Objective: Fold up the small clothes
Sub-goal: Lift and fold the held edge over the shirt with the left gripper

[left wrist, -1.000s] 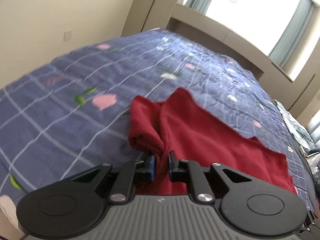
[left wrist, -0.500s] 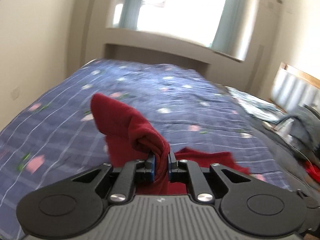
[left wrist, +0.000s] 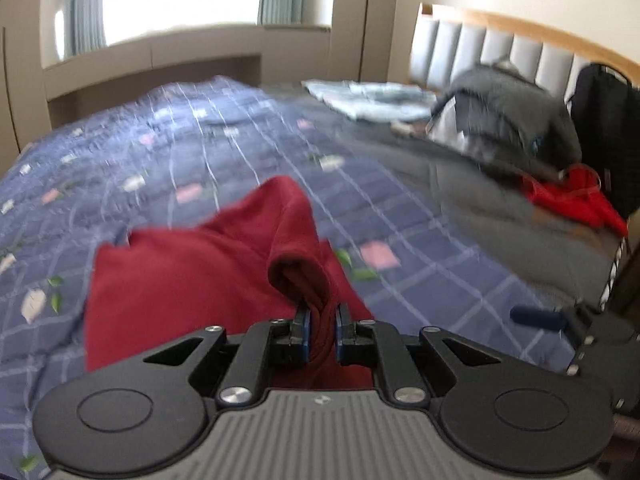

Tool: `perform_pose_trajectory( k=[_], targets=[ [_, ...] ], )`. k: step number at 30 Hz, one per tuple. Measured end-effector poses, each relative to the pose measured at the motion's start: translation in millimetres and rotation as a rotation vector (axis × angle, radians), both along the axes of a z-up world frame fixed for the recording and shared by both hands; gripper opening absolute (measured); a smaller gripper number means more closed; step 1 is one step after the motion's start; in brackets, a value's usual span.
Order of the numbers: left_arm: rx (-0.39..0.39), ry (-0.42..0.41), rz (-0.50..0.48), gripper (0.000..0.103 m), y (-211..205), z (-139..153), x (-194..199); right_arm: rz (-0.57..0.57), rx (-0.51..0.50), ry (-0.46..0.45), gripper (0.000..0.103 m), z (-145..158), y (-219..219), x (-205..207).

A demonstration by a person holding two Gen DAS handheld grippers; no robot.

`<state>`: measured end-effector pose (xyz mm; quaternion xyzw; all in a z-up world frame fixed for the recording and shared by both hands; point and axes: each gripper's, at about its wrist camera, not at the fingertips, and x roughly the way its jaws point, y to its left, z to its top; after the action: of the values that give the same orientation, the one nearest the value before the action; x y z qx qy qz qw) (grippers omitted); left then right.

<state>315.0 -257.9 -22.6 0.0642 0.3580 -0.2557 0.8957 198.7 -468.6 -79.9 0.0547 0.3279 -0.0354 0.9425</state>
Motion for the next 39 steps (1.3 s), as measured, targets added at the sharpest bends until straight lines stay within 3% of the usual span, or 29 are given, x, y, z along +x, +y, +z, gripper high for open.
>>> perform_pose_trajectory(
  k=[4,5,6,9,13,17,20,23,27,29,31,34,39],
  targets=[
    [-0.006,0.033,-0.014,0.015,7.2,-9.3,-3.4,0.001,0.04,-0.02,0.103,-2.3,-2.7,-6.4],
    [-0.018,0.042,-0.018,0.022,9.6,-9.6,-3.4,0.001,0.041,-0.02,0.102,-1.5,-2.1,-6.4],
    [-0.046,0.054,-0.024,0.038,15.1,-9.0,-4.7,-0.001,0.04,-0.019,0.102,-0.7,-1.8,-6.6],
    [-0.139,0.083,-0.041,0.069,27.5,-4.4,-7.9,-0.012,0.037,-0.019,0.102,1.0,-3.3,-10.7],
    [-0.148,0.073,-0.024,0.084,36.2,2.2,-15.4,-0.03,0.056,-0.029,0.102,3.7,-7.2,-14.8],
    [-0.187,0.067,0.1,0.102,68.0,9.8,-22.9,-0.028,0.134,-0.074,0.103,12.1,-11.4,-12.5],
    [-0.215,0.073,0.212,0.102,102.3,12.0,-26.2,0.005,0.254,-0.108,0.102,21.6,-14.3,-0.9],
    [-0.18,0.093,0.35,0.102,132.3,3.6,-21.6,0.037,0.346,-0.121,0.102,30.8,-8.7,22.4],
    [-0.234,0.18,0.469,0.102,168.0,-17.4,-15.3,0.08,0.42,-0.107,0.091,36.0,5.6,56.8],
    [-0.283,0.234,0.484,0.102,178.1,-28.6,-14.5,0.088,0.464,-0.073,0.081,32.6,12.0,71.9],
    [-0.314,0.279,0.479,0.101,182.6,-38.8,-13.7,0.09,0.458,-0.042,0.045,29.1,18.8,79.1],
    [-0.324,0.312,0.483,0.099,187.3,-49.6,-17.4,0.078,0.412,-0.038,0.02,27.2,22.1,71.8],
    [-0.341,0.348,0.46,0.084,189.1,-58.7,-21.1,0.062,0.401,-0.074,0.011,26.7,13.1,44.0]
  ],
)
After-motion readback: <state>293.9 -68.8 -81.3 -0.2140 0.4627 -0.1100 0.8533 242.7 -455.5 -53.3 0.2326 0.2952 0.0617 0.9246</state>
